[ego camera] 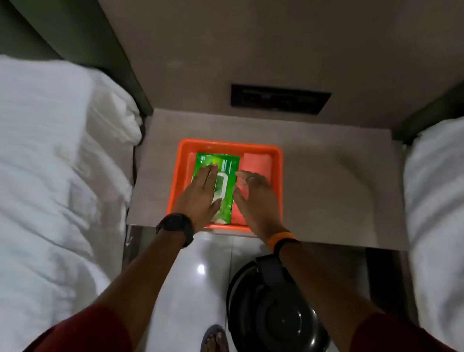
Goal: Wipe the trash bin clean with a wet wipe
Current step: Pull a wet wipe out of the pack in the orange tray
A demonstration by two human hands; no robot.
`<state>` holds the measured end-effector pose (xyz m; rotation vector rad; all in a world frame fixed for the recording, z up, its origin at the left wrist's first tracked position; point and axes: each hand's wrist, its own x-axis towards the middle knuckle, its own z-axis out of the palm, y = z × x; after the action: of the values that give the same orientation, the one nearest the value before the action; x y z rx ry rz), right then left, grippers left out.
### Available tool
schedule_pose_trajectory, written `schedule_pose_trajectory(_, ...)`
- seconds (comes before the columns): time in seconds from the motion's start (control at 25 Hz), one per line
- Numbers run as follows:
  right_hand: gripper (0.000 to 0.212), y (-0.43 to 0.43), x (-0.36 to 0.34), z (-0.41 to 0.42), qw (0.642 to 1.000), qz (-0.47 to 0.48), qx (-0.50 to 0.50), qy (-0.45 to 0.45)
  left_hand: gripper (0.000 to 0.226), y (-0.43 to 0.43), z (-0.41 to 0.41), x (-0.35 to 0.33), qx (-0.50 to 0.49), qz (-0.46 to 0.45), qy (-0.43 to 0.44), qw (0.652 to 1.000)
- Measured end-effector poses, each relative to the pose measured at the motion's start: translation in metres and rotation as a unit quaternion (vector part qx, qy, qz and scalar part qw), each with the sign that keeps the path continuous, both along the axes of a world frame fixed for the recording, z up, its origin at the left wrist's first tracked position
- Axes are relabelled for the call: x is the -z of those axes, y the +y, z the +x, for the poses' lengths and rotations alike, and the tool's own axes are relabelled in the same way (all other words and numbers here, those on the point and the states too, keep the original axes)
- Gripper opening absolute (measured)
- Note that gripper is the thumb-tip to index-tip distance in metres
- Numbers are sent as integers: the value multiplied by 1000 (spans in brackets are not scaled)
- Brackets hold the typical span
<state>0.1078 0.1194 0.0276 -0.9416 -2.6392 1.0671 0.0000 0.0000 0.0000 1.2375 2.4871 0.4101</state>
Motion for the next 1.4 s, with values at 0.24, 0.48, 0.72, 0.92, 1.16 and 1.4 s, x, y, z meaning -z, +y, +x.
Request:
schedule_pose_trajectory(0.24, 34, -9, 86, -56, 980, -132, 95, -114, 87, 28, -47, 69, 66, -130, -33, 989)
schedule_pose_trajectory(0.48, 31, -3, 117, -76, 947, -237, 183, -119, 97, 29, -67, 77, 84, -118, -9, 989)
schedule_pose_trajectory(0.72, 30, -9, 121, -70, 945, -274, 177, -34, 83, 7, -71, 72, -116, 69, -278, 951)
schedule_pose_trajectory(0.92, 65, -24, 116, -76, 969, -192, 126, -93, 84, -5, -67, 76, -159, 108, -326, 926)
schedule_pose_trajectory(1.16, 52, -42, 111, -91, 969, -147, 176, -92, 88, -6, -64, 81, -150, 103, -307, 934)
schedule_pose_trajectory(1.4, 25, -43, 104, -93, 961, -171, 213, -49, 92, -6, -56, 74, -132, 103, -285, 944)
